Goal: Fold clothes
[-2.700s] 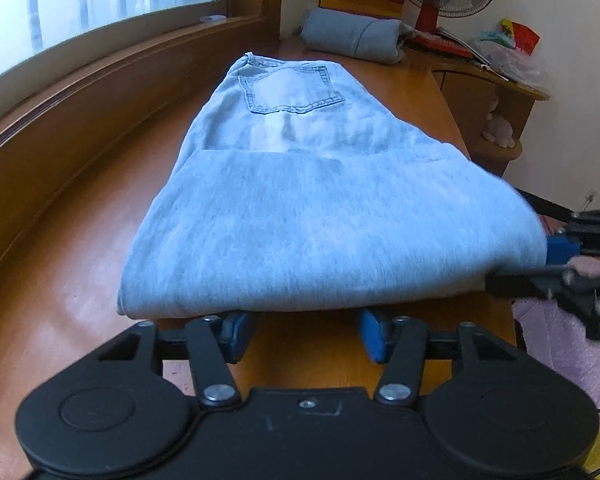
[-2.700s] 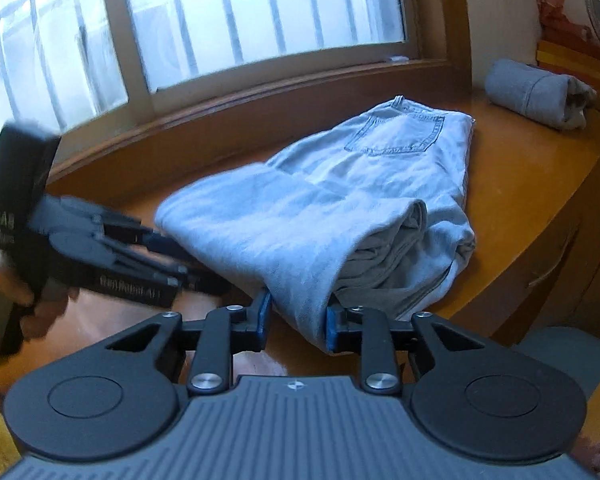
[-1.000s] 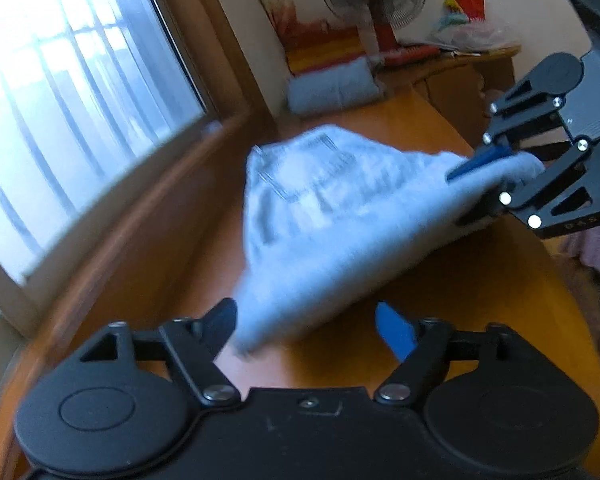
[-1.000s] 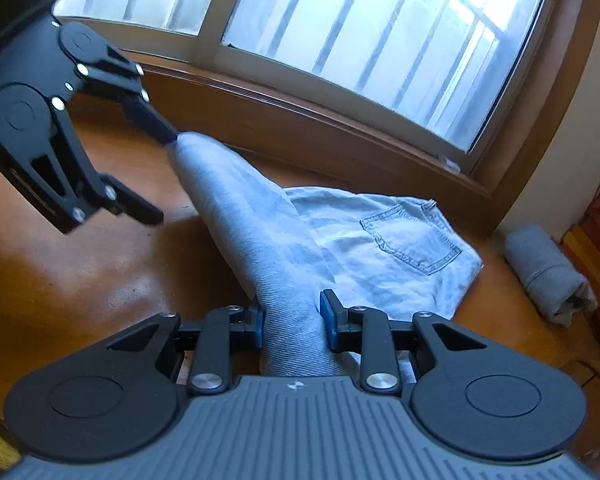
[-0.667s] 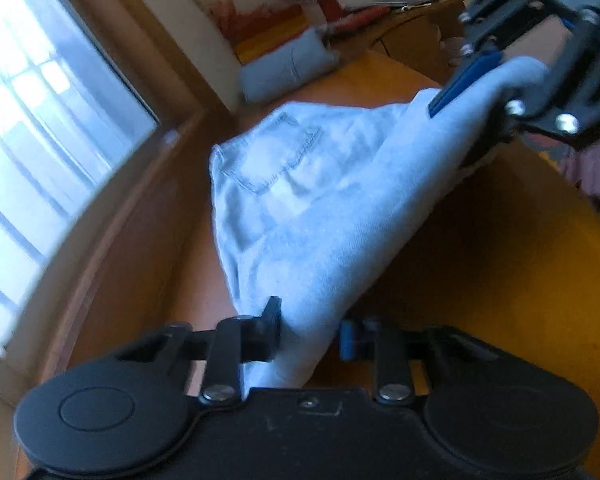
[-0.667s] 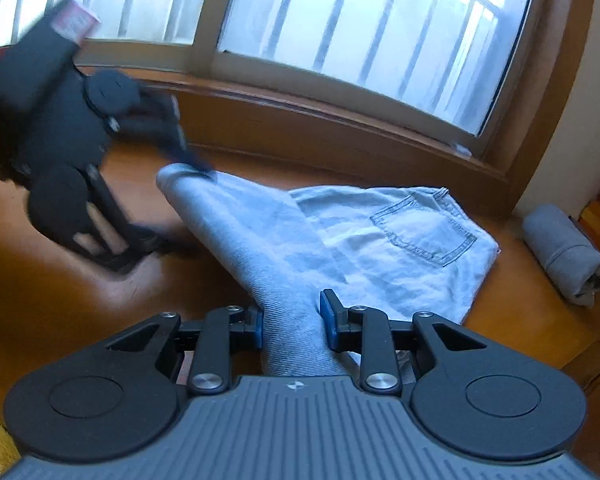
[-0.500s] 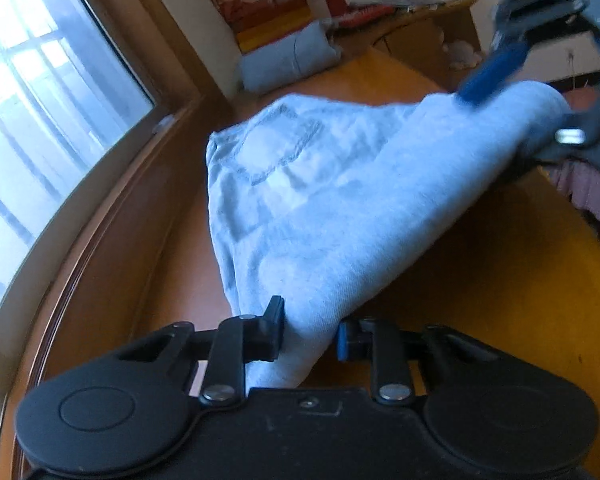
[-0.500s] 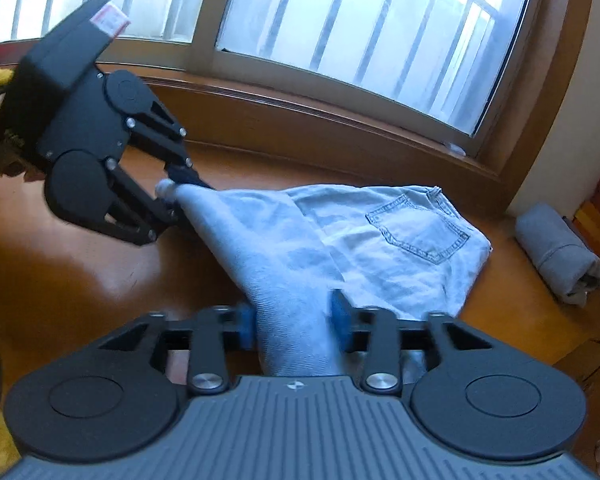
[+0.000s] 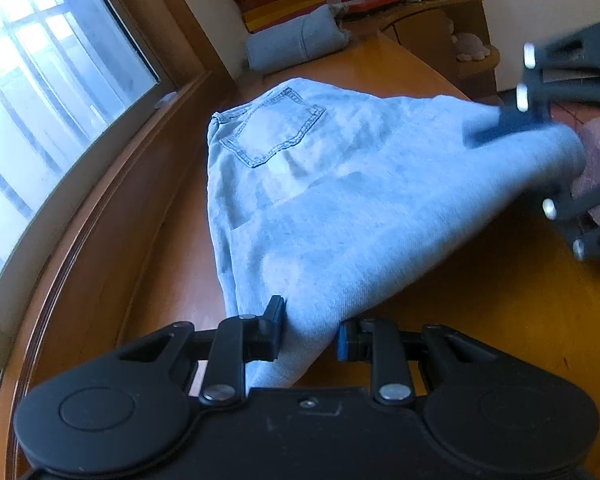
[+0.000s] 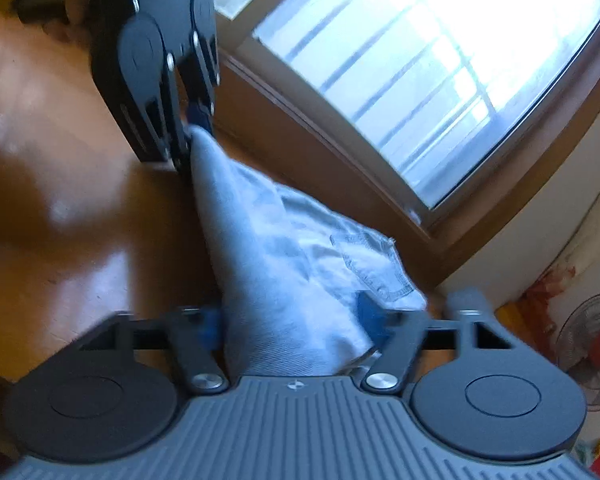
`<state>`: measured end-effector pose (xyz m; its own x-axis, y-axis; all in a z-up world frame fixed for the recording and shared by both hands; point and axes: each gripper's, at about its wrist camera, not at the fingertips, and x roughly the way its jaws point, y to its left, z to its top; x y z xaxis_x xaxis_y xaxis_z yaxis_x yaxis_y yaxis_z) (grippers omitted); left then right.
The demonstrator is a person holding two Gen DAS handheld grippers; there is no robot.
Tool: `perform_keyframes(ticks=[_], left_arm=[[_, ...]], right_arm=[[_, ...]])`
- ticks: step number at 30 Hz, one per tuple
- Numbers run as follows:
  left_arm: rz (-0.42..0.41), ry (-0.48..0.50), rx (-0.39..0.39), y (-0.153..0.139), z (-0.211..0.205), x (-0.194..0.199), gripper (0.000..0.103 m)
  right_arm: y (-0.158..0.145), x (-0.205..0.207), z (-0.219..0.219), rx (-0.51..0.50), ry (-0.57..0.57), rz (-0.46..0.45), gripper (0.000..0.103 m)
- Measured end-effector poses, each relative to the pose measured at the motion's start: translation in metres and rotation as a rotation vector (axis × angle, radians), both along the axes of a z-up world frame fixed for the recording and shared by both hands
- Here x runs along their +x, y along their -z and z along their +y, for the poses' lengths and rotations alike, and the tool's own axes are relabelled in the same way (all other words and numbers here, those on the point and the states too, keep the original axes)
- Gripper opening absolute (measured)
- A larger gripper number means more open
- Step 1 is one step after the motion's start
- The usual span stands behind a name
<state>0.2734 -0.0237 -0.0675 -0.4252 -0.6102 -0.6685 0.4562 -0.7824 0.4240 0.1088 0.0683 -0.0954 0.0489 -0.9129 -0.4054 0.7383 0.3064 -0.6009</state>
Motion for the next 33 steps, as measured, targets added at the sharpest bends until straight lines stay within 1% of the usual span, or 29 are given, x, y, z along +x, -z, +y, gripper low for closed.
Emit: perform_keyframes(ticks=[2,4,5,8,9,11,14,18,20,21,22,23,24,25,26,27,28,29,30,31,33], left_arm=[[-0.009,-0.001,0.015,-0.005,0.005,0.004,0.022],[-0.020,0.002,0.059,-0.013,0.016,0.012,0.023],[-0.029,0.004,0.082,-0.017,0.024,0.015,0.023],[-0.053,0.011,0.162,-0.033,0.048,0.028,0.024],[-0.045,0.012,0.192,-0.040,0.052,0.031,0.025],[-0.017,0.010,0.230,-0.054,0.055,0.034,0.026],[0.051,-0.002,0.218,-0.072,0.047,0.027,0.026],[0.112,-0.004,0.145,-0.083,0.019,-0.003,0.027],[0.119,-0.006,0.122,-0.082,-0.002,-0.021,0.033],[0.123,-0.015,0.111,-0.080,-0.016,-0.032,0.039],[0.132,-0.028,0.106,-0.077,-0.029,-0.041,0.043],[0.139,-0.043,0.112,-0.074,-0.042,-0.049,0.044],[0.142,-0.057,0.126,-0.069,-0.055,-0.058,0.044],[0.139,-0.067,0.138,-0.062,-0.067,-0.067,0.047],[0.129,-0.080,0.141,-0.055,-0.076,-0.075,0.050],[0.110,-0.096,0.142,-0.046,-0.083,-0.080,0.056],[0.092,-0.112,0.143,-0.037,-0.089,-0.086,0.062],[0.073,-0.127,0.143,-0.028,-0.095,-0.091,0.064],[0.068,-0.144,0.148,-0.021,-0.100,-0.094,0.068],[0.085,-0.161,0.160,-0.017,-0.102,-0.092,0.071],[0.116,-0.199,0.183,-0.017,-0.107,-0.086,0.074]], right_arm=[[-0.008,-0.001,0.003,0.054,-0.008,-0.070,0.027],[-0.018,-0.002,0.014,0.097,-0.041,-0.116,0.026],[-0.025,-0.004,0.022,0.128,-0.060,-0.156,0.026],[-0.048,-0.016,0.040,0.247,-0.110,-0.332,0.026],[-0.056,-0.023,0.045,0.284,-0.124,-0.400,0.026],[-0.068,-0.035,0.048,0.322,-0.129,-0.490,0.026],[-0.084,-0.054,0.043,0.341,-0.113,-0.597,0.026],[-0.097,-0.092,0.013,0.324,-0.053,-0.767,0.027],[-0.098,-0.109,-0.004,0.315,-0.021,-0.837,0.028],[-0.097,-0.117,-0.017,0.317,0.002,-0.862,0.029],[-0.092,-0.122,-0.028,0.321,0.032,-0.870,0.030],[-0.088,-0.126,-0.040,0.324,0.062,-0.877,0.031],[-0.080,-0.129,-0.053,0.326,0.098,-0.858,0.034],[-0.072,-0.133,-0.067,0.326,0.135,-0.836,0.035],[-0.063,-0.133,-0.078,0.332,0.167,-0.807,0.040],[-0.054,-0.133,-0.089,0.338,0.199,-0.776,0.047],[-0.045,-0.131,-0.096,0.338,0.228,-0.741,0.049],[-0.040,-0.128,-0.099,0.331,0.250,-0.709,0.052],[-0.035,-0.126,-0.102,0.324,0.271,-0.677,0.059],[-0.033,-0.125,-0.102,0.302,0.288,-0.657,0.062],[-0.036,-0.122,-0.096,0.254,0.316,-0.632,0.064]])
